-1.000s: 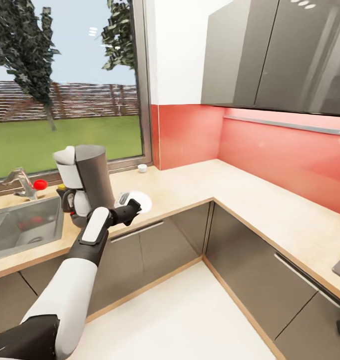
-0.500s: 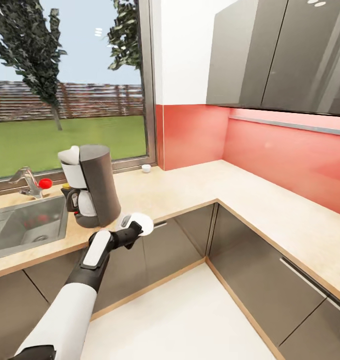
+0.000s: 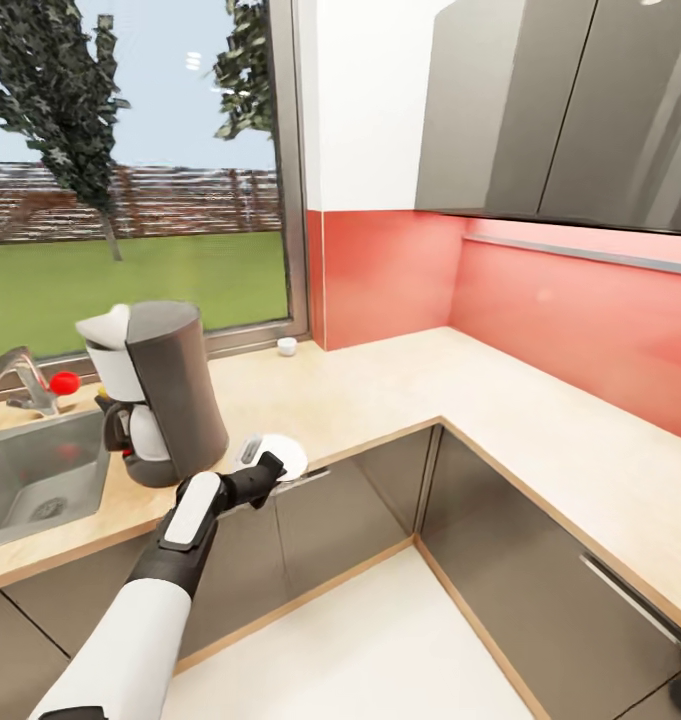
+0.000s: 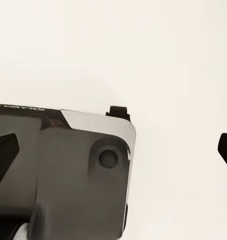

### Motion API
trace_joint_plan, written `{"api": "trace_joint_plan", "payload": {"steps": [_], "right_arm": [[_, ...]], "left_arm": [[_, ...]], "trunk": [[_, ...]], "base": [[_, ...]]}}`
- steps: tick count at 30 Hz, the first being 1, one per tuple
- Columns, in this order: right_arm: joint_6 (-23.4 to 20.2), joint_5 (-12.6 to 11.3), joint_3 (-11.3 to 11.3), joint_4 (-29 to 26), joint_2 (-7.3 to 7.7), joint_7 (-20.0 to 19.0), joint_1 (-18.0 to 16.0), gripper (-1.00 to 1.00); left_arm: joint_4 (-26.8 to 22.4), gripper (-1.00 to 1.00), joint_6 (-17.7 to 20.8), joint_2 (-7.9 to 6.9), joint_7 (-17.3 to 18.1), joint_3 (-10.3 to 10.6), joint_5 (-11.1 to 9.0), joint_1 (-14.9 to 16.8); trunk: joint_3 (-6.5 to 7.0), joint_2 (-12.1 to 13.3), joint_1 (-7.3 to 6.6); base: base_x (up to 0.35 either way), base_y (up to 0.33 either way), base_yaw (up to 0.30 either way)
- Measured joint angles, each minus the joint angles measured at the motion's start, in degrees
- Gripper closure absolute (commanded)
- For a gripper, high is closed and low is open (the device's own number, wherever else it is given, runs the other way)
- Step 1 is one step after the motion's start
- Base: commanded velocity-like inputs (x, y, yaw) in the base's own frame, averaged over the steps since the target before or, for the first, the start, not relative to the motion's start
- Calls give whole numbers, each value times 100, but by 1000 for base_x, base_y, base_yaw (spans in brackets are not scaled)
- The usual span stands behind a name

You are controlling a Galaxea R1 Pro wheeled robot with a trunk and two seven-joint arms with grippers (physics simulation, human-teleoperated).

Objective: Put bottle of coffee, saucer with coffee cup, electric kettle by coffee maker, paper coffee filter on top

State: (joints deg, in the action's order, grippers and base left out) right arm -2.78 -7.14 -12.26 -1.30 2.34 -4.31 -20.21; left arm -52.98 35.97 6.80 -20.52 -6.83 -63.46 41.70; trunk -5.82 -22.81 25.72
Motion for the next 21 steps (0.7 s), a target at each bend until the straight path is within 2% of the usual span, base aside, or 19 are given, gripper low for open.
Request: {"api": "trace_joint_plan", "payload": {"steps": [4, 8, 13, 21], "right_arm": [[0, 0, 0, 1, 0, 0, 1, -100], [0, 0, 0, 1, -6, -1, 1, -100], [-1, 0, 0, 0, -4, 0, 2, -100], [0, -1, -7, 0, -27, -5, 2, -100]], "left_arm": [[-3, 100, 1, -1, 0, -7, -5, -1], [-3, 100, 1, -1, -1, -9, -8, -1], [4, 100, 0, -1, 0, -9, -7, 0], [7, 100, 0, -1, 0, -9, -7, 0]], "trunk": [[-6, 1, 1], [-27, 1, 3], [-40, 1, 3], [-41, 0, 0]], "base": [[242, -4, 82], [35, 0, 161], [25, -3, 36], [265, -47, 1]]}}
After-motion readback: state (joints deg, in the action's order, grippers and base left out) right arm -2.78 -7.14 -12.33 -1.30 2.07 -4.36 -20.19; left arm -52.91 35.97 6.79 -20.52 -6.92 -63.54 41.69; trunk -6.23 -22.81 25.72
